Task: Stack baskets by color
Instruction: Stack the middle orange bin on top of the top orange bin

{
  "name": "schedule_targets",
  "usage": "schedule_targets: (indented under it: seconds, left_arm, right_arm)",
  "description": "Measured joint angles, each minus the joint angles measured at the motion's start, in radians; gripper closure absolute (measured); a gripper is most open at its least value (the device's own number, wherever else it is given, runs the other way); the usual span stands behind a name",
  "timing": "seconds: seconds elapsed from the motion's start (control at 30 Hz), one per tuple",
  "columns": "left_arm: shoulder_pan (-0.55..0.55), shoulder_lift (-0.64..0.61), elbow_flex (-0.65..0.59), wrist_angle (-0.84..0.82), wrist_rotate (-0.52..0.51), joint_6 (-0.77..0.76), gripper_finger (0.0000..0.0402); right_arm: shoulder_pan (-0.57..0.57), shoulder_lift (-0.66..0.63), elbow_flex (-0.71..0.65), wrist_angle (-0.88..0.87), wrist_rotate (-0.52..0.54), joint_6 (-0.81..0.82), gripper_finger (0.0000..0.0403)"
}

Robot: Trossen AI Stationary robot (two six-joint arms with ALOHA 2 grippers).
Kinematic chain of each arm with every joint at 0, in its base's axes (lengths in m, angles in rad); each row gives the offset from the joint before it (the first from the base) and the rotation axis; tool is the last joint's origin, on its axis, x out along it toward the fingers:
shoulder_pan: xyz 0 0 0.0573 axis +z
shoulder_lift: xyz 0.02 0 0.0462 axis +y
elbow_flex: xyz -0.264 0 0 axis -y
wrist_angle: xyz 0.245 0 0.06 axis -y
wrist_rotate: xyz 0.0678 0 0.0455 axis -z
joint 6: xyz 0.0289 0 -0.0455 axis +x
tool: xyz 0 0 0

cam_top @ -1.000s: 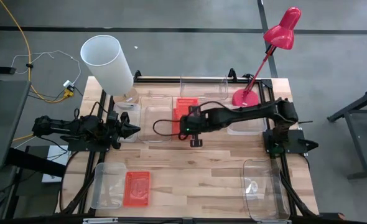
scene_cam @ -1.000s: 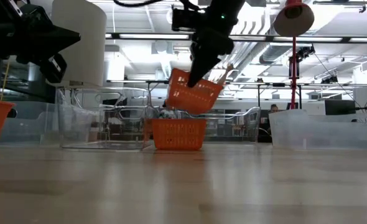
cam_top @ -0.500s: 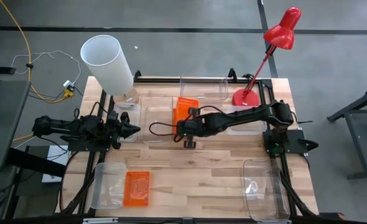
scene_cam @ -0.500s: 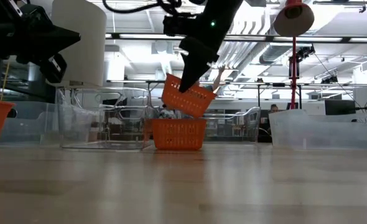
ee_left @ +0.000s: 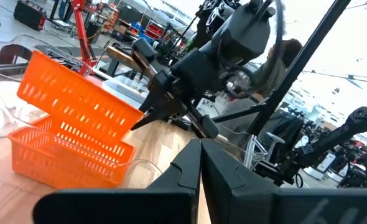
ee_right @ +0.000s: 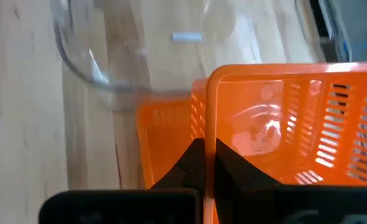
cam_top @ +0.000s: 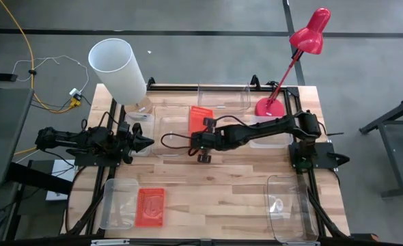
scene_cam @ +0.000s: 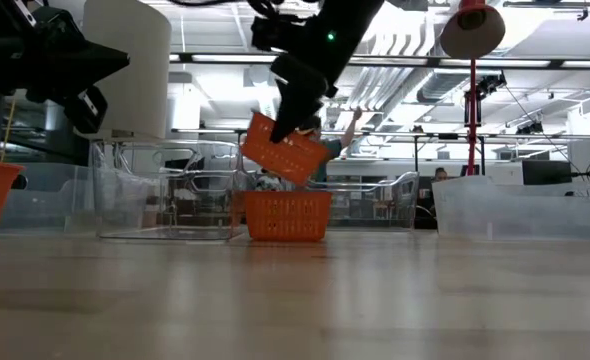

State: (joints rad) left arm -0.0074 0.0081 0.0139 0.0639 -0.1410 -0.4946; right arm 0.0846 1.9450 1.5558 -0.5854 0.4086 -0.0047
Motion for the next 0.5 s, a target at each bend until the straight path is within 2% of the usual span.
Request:
schedule_targets:
  seconds: [0.27,0.5]
  left_arm:
    - [0.0,0.0,0.0,0.0,0.0,0.0,0.0401]
    - [0.0,0.0,0.0,0.0,0.0,0.0,0.0401]
  right_arm:
    - [0.0,0.027,0.0,-0.08,-0.026,0.076,0.0403]
    - [0.008,0.057,0.0,-0.059,-0.038,0.075,0.0403]
